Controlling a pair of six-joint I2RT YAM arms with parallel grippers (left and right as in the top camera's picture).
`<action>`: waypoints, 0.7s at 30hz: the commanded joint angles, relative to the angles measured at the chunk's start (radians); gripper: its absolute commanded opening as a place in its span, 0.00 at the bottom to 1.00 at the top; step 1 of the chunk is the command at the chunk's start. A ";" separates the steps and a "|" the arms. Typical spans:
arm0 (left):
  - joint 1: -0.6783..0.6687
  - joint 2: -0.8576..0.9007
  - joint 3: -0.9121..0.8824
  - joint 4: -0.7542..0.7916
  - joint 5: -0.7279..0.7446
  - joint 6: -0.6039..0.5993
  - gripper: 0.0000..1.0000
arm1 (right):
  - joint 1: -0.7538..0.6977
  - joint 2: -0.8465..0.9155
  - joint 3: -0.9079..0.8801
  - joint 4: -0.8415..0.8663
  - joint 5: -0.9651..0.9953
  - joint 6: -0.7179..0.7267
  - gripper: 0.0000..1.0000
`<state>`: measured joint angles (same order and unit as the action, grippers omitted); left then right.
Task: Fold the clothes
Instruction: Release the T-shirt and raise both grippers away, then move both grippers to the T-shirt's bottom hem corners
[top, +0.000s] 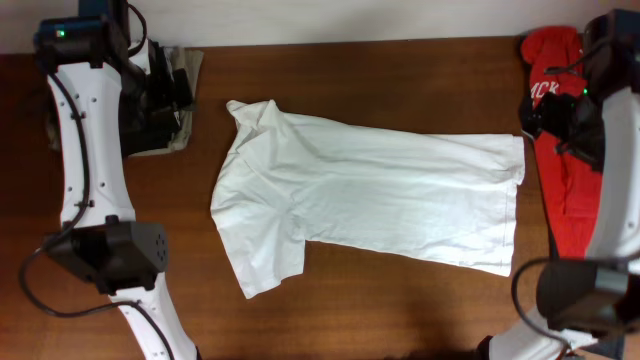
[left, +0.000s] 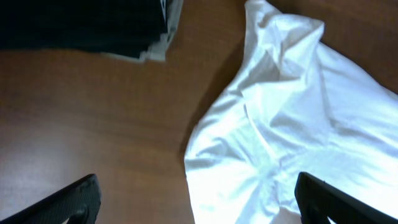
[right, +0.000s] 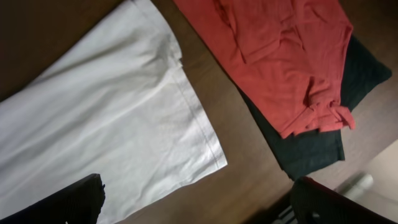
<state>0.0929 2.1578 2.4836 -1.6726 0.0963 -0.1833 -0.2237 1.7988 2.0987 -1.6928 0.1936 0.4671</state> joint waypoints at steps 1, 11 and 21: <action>0.003 -0.093 0.004 -0.016 -0.008 -0.014 0.99 | 0.040 -0.113 -0.069 -0.004 0.000 0.019 0.99; 0.005 -0.381 -0.449 0.015 -0.100 -0.147 0.99 | 0.053 -0.533 -0.644 0.297 -0.143 0.032 0.99; -0.027 -0.614 -1.146 0.356 0.020 -0.172 0.99 | 0.053 -0.619 -1.079 0.563 -0.258 0.032 0.99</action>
<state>0.0696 1.5631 1.5211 -1.3827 0.0418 -0.3374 -0.1757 1.1545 1.0927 -1.1622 -0.0032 0.4942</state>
